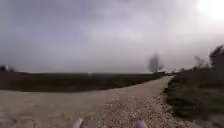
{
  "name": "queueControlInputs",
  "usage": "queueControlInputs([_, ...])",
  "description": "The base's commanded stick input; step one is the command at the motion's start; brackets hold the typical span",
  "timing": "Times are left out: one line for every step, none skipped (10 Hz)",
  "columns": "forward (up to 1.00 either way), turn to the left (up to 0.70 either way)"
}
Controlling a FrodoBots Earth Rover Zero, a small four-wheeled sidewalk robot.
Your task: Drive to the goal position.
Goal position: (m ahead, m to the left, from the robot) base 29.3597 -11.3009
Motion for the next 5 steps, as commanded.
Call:
queueControlInputs([0.7,-0.35])
queueControlInputs([0.7,-0.22])
queueControlInputs([0.7,0.0])
queueControlInputs([0.7,0.0])
queueControlInputs([0.7,0.0])
